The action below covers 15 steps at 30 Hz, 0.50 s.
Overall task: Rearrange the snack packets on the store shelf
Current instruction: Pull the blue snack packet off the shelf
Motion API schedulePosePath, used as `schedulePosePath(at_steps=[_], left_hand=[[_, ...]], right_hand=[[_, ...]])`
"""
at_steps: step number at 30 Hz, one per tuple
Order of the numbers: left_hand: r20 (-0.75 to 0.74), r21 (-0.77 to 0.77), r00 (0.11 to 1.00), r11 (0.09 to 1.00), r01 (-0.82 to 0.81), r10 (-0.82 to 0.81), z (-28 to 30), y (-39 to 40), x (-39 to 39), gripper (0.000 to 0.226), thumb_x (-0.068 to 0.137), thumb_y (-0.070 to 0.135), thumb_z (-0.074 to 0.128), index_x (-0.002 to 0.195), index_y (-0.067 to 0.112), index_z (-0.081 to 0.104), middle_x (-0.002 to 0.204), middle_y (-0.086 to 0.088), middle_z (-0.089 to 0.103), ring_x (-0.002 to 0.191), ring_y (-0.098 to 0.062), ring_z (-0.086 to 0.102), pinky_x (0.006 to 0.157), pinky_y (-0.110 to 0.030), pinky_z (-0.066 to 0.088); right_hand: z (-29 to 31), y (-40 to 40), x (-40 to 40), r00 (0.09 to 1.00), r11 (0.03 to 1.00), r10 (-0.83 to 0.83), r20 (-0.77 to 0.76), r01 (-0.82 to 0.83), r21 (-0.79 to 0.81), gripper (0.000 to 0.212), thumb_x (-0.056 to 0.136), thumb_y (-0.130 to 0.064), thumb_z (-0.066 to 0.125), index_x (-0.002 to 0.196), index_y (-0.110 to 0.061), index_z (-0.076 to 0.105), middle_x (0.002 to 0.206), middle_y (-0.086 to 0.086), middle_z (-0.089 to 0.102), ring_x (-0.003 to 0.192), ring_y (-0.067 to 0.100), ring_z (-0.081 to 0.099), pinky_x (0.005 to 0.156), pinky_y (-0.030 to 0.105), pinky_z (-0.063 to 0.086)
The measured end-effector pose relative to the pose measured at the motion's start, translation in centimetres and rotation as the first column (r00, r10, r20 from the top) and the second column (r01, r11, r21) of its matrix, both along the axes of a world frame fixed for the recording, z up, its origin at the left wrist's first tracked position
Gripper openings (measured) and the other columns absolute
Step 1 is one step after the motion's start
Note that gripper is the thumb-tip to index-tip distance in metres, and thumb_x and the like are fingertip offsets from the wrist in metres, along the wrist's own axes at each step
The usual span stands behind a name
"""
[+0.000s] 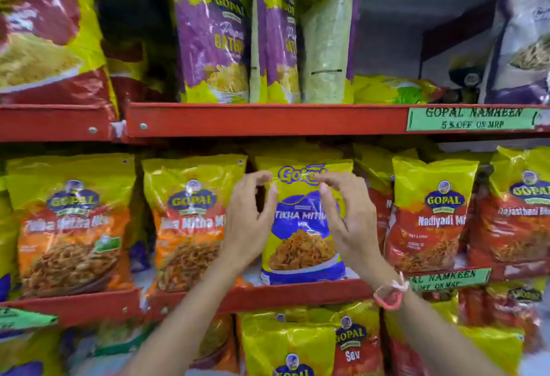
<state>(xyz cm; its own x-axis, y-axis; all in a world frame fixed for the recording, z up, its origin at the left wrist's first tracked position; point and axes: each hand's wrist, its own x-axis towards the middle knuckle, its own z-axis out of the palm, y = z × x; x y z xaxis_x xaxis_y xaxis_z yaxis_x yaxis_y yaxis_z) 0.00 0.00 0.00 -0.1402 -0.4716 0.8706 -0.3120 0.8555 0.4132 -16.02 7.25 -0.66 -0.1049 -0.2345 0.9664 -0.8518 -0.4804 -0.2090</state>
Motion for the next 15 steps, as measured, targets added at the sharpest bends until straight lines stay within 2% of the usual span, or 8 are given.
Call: schedulePosePath(at_steps=[2, 4, 6, 8, 10, 11, 13, 15], left_hand=[[0.014, 0.06, 0.999, 0.998, 0.037, -0.038, -1.6, -1.0, -1.7, 0.032, 0.09, 0.028, 0.053, 0.118, 0.013, 0.057, 0.117, -0.001, 0.06, 0.111, -0.016, 0.054, 0.099, -0.032, 0.042], [0.065, 0.078, 0.998, 0.997, 0.021, -0.026, -3.7, -1.8, -3.1, 0.039, 0.092, 0.029, 0.055, 0.127, 0.014, 0.051, 0.129, 0.0, 0.052, 0.122, -0.011, 0.046, 0.106, -0.018, 0.033], [0.011, 0.094, 1.0, 0.995, 0.025, -0.026, -5.0, -2.6, -4.1, 0.052, 0.092, 0.029, 0.058, 0.138, 0.016, 0.039, 0.142, 0.001, 0.038, 0.133, -0.006, 0.033, 0.11, -0.009, 0.021], [-0.106, 0.197, 0.994, 0.978, 0.061, -0.04, -6.3, -3.2, -4.7, 0.069, 0.088, 0.032, 0.064, 0.145, 0.02, 0.026, 0.149, 0.004, 0.026, 0.14, -0.004, 0.025, 0.114, -0.014, 0.019], [-0.233, 0.412, 0.969, 0.894, 0.175, -0.082, -7.5, -3.4, -5.2, 0.076, 0.084, 0.043, 0.066, 0.146, 0.029, 0.024, 0.15, 0.004, 0.032, 0.14, -0.006, 0.032, 0.116, -0.028, 0.028], [-0.285, 0.504, 0.952, 0.828, 0.247, -0.11, -7.8, -3.4, -5.3, 0.069, 0.082, 0.049, 0.065, 0.14, 0.031, 0.032, 0.146, 0.004, 0.044, 0.134, -0.007, 0.044, 0.114, -0.035, 0.036], [-0.371, 0.598, 0.92, 0.724, 0.343, -0.129, -8.1, -3.7, -5.5, 0.046, 0.079, 0.057, 0.06, 0.119, 0.036, 0.051, 0.121, 0.007, 0.068, 0.11, -0.004, 0.065, 0.102, -0.041, 0.05], [-0.384, 0.629, 0.919, 0.704, 0.331, -0.089, -8.1, -4.1, -5.6, 0.046, 0.076, 0.062, 0.054, 0.113, 0.034, 0.056, 0.106, 0.007, 0.074, 0.094, -0.003, 0.07, 0.094, -0.037, 0.054]], right_hand=[[-1.3, -1.2, -2.0, 0.986, 0.995, 0.028, 0.166, -0.043, 0.091, 0.026, 0.102, -0.023, 0.05, 0.121, -0.011, 0.064, 0.114, -0.008, 0.058, 0.11, 0.016, 0.054, 0.096, 0.04, 0.046], [-3.0, -2.7, -3.9, 0.956, 0.974, 0.025, 0.292, -0.089, 0.209, 0.036, 0.102, -0.029, 0.051, 0.134, -0.013, 0.056, 0.125, -0.006, 0.052, 0.12, 0.015, 0.047, 0.106, 0.042, 0.042], [-4.2, -3.8, -4.8, 0.934, 0.946, 0.014, 0.357, -0.128, 0.299, 0.05, 0.1, -0.037, 0.053, 0.145, -0.016, 0.043, 0.137, -0.006, 0.041, 0.132, 0.011, 0.037, 0.117, 0.038, 0.032], [-5.1, -4.4, -5.1, 0.897, 0.908, 0.046, 0.44, -0.221, 0.355, 0.07, 0.094, -0.044, 0.056, 0.154, -0.02, 0.029, 0.145, -0.011, 0.025, 0.137, 0.002, 0.026, 0.119, 0.025, 0.023], [-5.9, -4.7, -4.8, 0.844, 0.877, 0.065, 0.532, -0.303, 0.373, 0.084, 0.089, -0.047, 0.06, 0.158, -0.022, 0.017, 0.148, -0.016, 0.018, 0.137, -0.007, 0.022, 0.112, 0.014, 0.019], [-6.4, -4.8, -4.7, 0.814, 0.863, 0.072, 0.576, -0.341, 0.373, 0.084, 0.09, -0.047, 0.06, 0.158, -0.024, 0.017, 0.149, -0.019, 0.023, 0.137, -0.009, 0.026, 0.108, 0.009, 0.02], [-7.3, -5.3, -4.6, 0.76, 0.83, 0.082, 0.645, -0.411, 0.378, 0.069, 0.09, -0.052, 0.057, 0.15, -0.028, 0.032, 0.141, -0.026, 0.047, 0.132, -0.009, 0.045, 0.106, 0.007, 0.031], [-7.8, -5.8, -4.8, 0.709, 0.815, 0.063, 0.703, -0.443, 0.374, 0.061, 0.088, -0.062, 0.052, 0.138, -0.029, 0.052, 0.129, -0.02, 0.064, 0.125, 0.003, 0.059, 0.11, 0.028, 0.044]])
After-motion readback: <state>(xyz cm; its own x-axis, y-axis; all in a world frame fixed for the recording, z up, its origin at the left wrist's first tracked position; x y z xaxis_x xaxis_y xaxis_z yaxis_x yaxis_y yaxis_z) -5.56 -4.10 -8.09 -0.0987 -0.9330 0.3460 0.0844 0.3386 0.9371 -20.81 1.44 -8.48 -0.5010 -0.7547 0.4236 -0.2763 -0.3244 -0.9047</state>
